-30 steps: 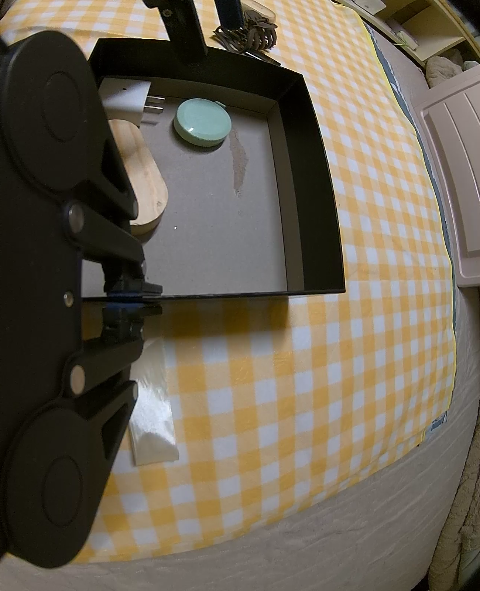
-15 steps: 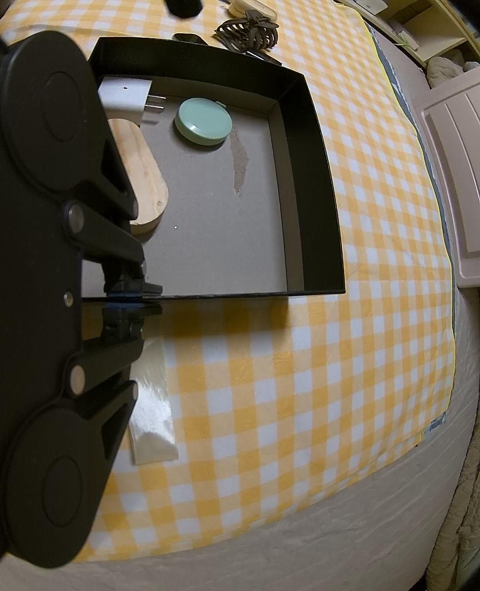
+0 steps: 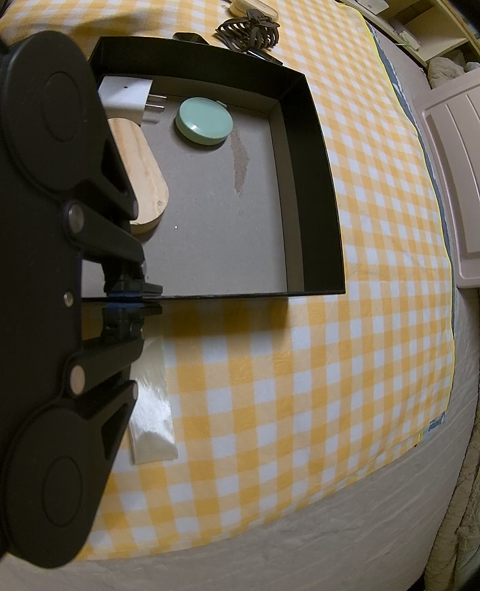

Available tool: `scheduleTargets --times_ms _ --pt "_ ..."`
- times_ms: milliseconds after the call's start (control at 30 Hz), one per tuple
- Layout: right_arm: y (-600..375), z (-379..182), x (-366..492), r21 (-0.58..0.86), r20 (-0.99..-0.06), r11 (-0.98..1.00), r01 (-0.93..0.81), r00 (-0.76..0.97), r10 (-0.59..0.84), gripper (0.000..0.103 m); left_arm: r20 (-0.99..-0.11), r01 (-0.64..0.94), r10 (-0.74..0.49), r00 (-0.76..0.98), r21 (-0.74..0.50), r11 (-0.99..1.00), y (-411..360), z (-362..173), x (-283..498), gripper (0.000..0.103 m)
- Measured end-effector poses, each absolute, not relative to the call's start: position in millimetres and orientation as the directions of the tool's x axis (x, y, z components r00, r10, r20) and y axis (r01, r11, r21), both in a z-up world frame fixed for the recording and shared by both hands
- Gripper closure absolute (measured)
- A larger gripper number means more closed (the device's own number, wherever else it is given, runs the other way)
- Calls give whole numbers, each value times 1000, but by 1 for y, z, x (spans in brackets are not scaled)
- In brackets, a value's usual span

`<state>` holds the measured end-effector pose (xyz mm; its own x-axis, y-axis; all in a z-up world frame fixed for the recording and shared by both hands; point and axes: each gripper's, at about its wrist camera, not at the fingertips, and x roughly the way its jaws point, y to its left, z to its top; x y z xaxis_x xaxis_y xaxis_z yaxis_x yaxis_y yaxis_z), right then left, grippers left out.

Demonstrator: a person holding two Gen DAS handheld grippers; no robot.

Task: Organize rigid objects
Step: 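Move the left tool to the black smartwatch and close on it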

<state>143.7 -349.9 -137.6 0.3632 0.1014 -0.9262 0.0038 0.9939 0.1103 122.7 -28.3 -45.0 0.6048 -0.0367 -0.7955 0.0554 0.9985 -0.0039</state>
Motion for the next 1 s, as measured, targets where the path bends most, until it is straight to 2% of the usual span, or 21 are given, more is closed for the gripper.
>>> scheduleTargets --times_ms 233,400,633,733,800,933,1000 --pt "-349 -138 143 111 -926 994 4 363 102 100 -824 -4 -3 566 -6 1000 -5 -67 134 0" --pt "-350 -138 145 111 -926 994 6 363 101 100 -888 -128 5 459 -61 990 7 -96 142 0" --pt "-350 -138 145 110 -927 994 5 362 101 100 -928 -252 80 364 -16 968 1 -133 152 0" --pt "-349 -138 143 108 -927 994 3 363 100 100 -936 -308 106 337 -3 951 -3 -142 154 4" --pt "-349 -138 143 109 -927 994 3 362 101 100 -940 -299 89 329 -14 954 -6 -146 156 9" --pt "-348 -138 143 111 -926 994 2 363 102 100 -943 -294 87 322 -12 956 -11 -152 158 11" --pt "-348 -138 144 112 -926 994 2 363 104 100 -943 -281 91 320 -3 960 -12 -155 157 15"
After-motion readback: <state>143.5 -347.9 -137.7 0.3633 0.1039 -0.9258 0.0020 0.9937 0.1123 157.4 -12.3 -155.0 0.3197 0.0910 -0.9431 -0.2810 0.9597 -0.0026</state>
